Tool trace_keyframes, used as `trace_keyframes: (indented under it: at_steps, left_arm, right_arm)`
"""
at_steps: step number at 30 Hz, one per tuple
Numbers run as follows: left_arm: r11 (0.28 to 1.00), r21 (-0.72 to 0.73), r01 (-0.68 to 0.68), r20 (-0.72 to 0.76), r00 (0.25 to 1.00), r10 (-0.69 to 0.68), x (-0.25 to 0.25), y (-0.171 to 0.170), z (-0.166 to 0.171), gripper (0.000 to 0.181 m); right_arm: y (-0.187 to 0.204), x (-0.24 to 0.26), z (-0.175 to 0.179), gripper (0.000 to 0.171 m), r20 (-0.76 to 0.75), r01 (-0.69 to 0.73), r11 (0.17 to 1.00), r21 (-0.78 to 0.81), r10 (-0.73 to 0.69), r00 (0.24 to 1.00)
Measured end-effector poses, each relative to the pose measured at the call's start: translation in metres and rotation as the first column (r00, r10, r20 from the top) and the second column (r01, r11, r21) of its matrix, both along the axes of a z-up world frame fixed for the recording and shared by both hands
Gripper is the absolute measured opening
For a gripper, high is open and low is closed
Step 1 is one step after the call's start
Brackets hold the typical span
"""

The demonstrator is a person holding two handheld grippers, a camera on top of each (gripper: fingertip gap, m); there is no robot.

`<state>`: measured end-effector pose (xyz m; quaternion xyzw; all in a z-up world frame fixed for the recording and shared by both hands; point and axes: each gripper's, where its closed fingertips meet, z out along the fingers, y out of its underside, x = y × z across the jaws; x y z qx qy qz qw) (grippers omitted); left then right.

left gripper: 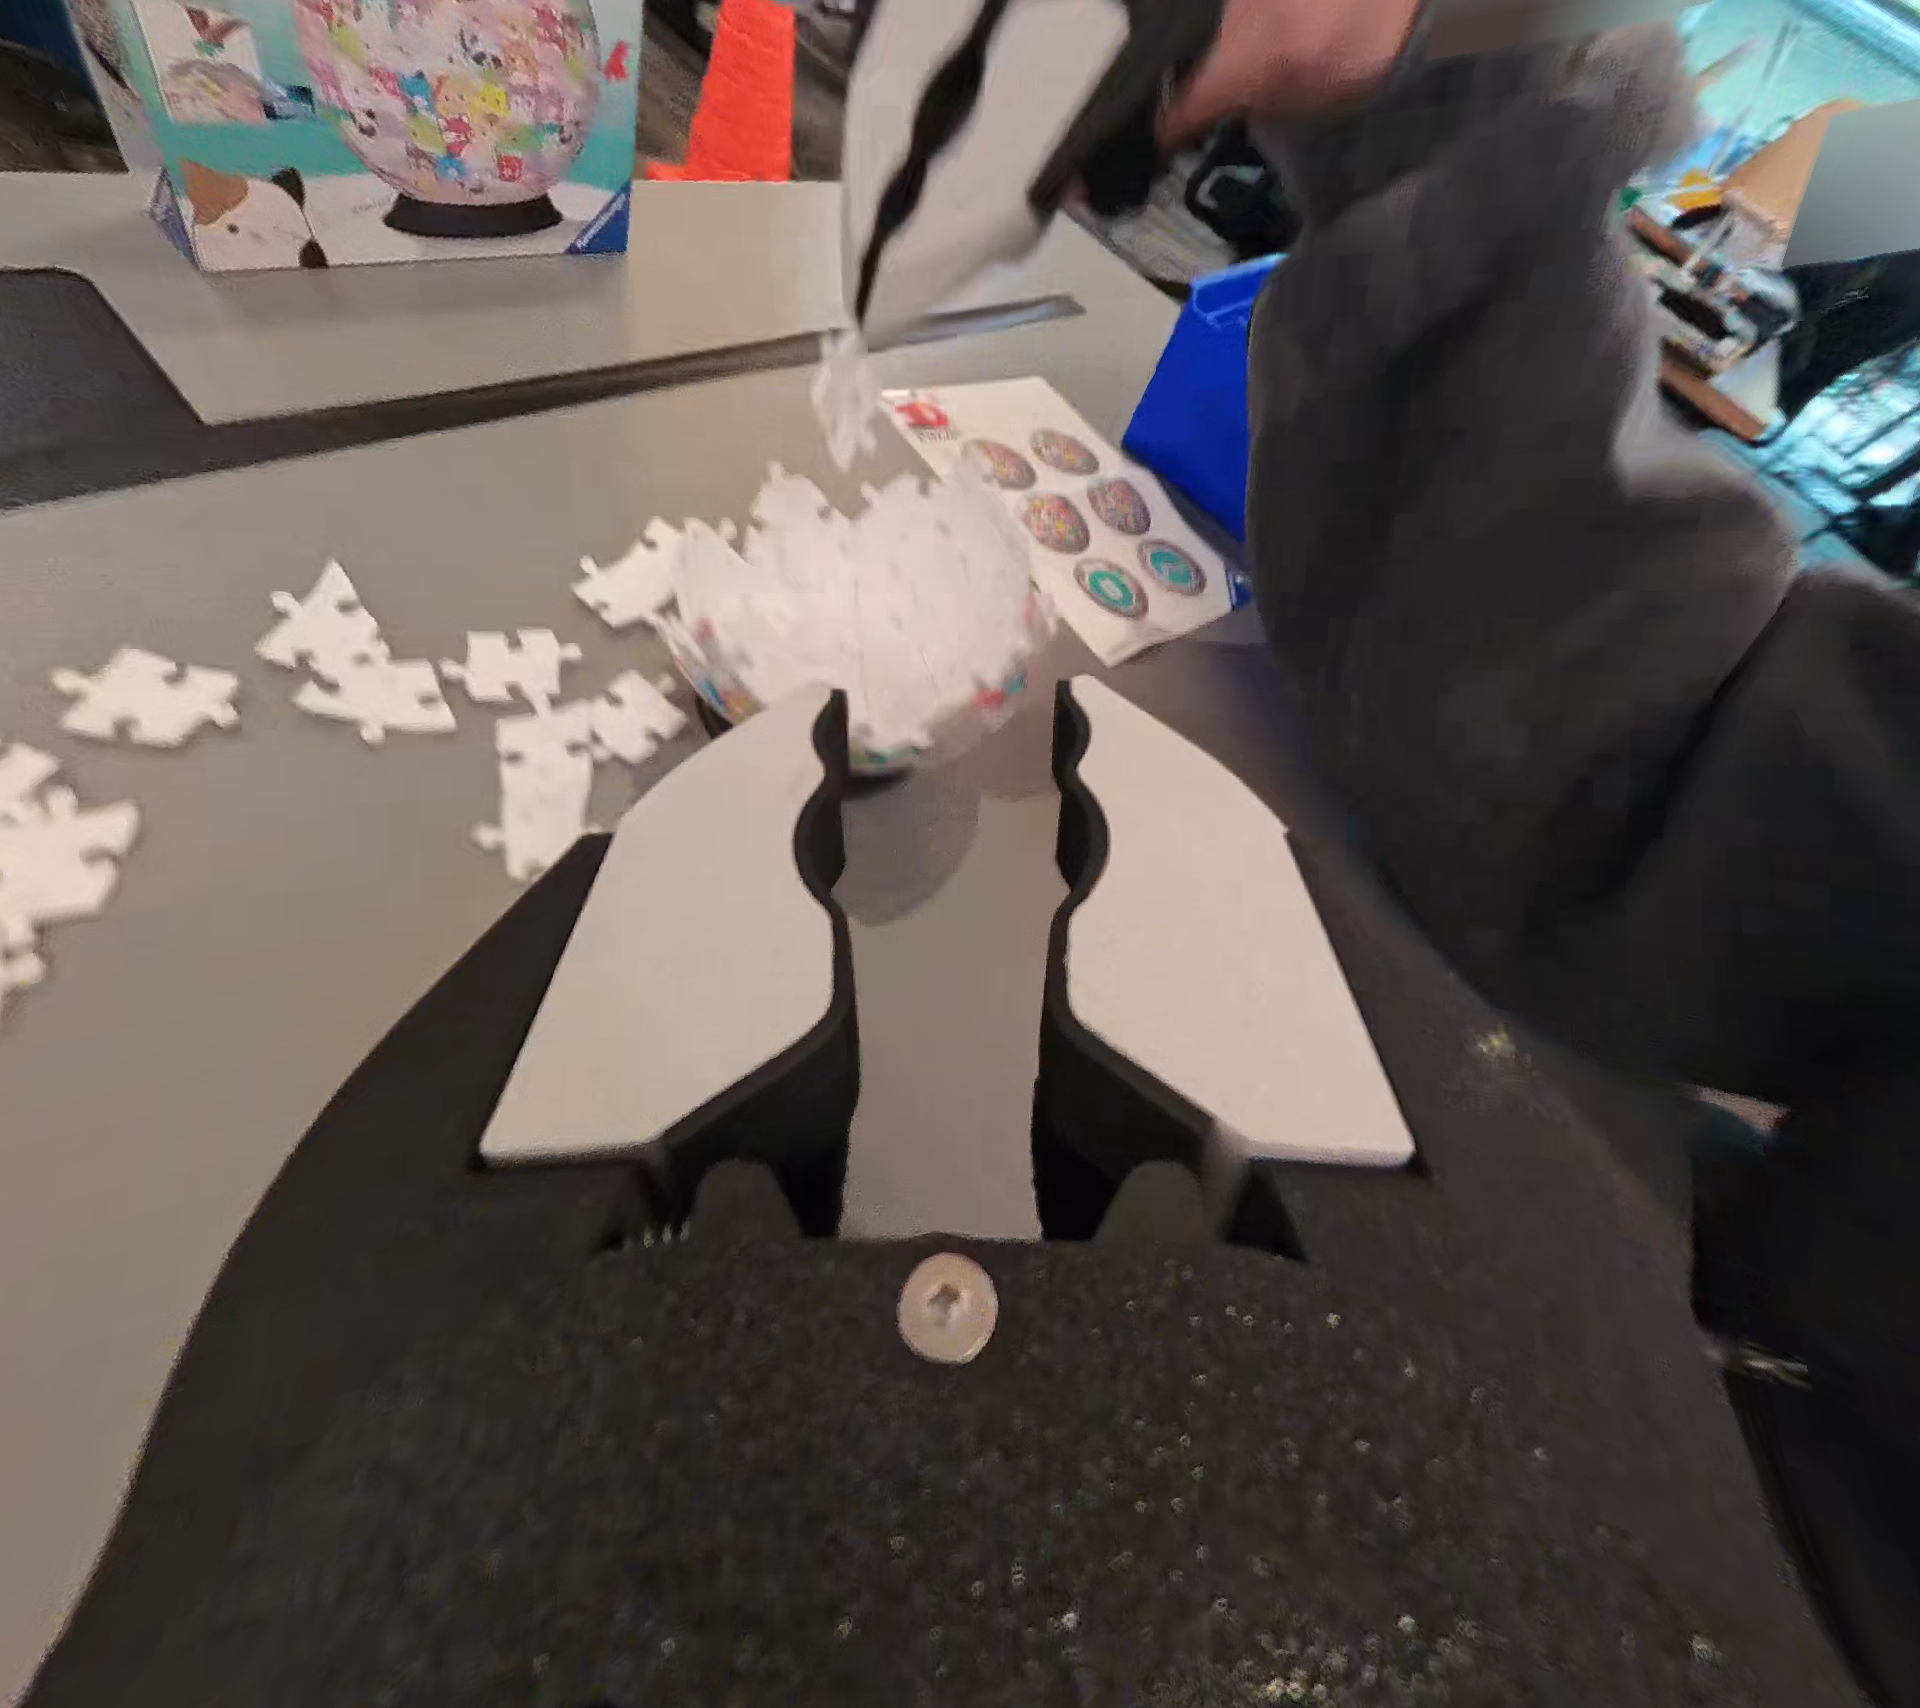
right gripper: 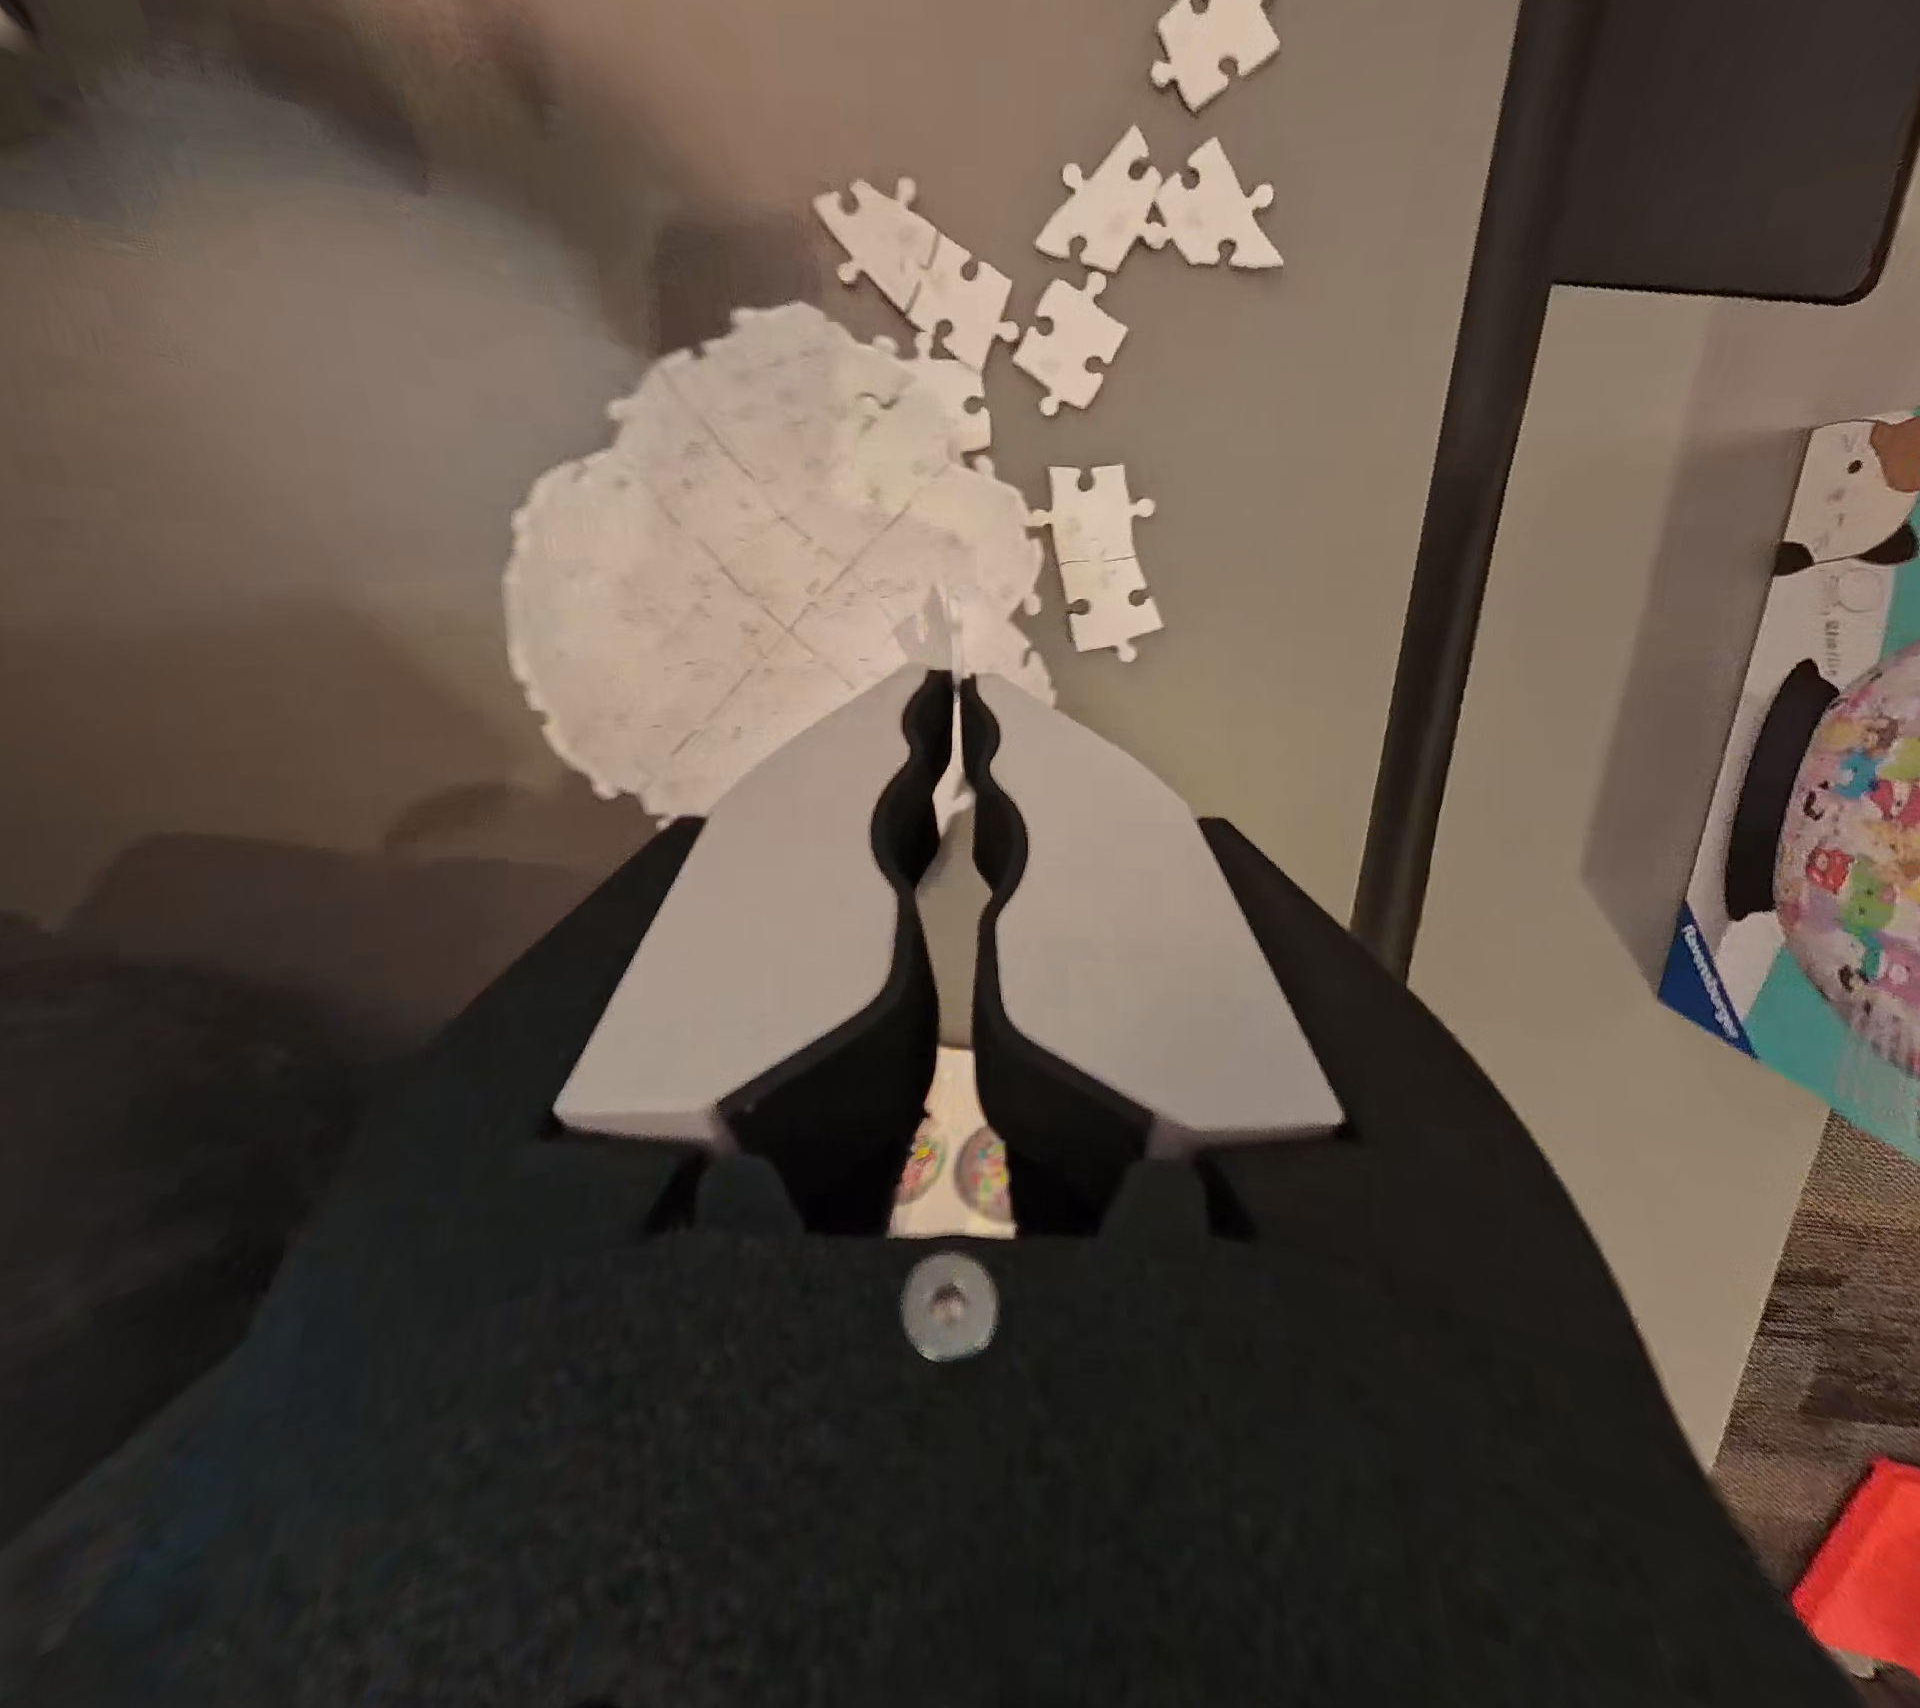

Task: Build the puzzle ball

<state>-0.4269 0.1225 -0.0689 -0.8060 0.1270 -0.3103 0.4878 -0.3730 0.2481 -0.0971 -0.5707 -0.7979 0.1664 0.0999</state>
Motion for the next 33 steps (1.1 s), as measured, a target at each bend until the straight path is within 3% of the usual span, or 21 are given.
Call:
trace_keyframes:
  at_steps: [2, 6, 12, 17, 25, 33]
  left_arm:
    - [0.989, -0.117, 0.095, -0.048, 0.994, -0.101, -0.008, 0.029, 0.001, 0.042]
    - [0.924, -0.306, 0.23, -0.241, 0.92, -0.309, -0.014, 0.082, -0.028, 0.043]
    - [0.75, -0.464, 0.472, -0.126, 0.802, -0.583, 0.01, 0.117, -0.087, 0.04]
    - [0.732, -0.467, 0.496, -0.142, 0.776, -0.615, 0.016, 0.131, -0.106, 0.039]
    - [0.724, -0.462, 0.512, -0.098, 0.782, -0.615, 0.02, 0.134, -0.111, 0.037]
    - [0.746, -0.378, 0.548, -0.066, 0.788, -0.612, 0.025, 0.138, -0.092, 0.029]
  right_arm:
    - [0.008, -0.007, -0.011, 0.001, 0.015, -0.02, 1.0, 0.013, 0.02, 1.0]
    - [0.014, -0.014, -0.028, 0.001, 0.061, -0.049, 0.999, 0.019, 0.047, 0.997]
    - [0.021, -0.017, -0.038, 0.001, 0.115, -0.057, 0.998, 0.008, 0.056, 0.992]
    - [0.022, -0.015, -0.046, 0.002, 0.147, -0.061, 0.998, -0.007, 0.061, 0.987]
    - [0.025, -0.013, -0.051, 0.002, 0.177, -0.068, 0.997, 0.023, 0.063, 0.982]
    - [0.023, -0.016, -0.046, 0.002, 0.148, -0.064, 0.998, 0.016, 0.061, 0.987]
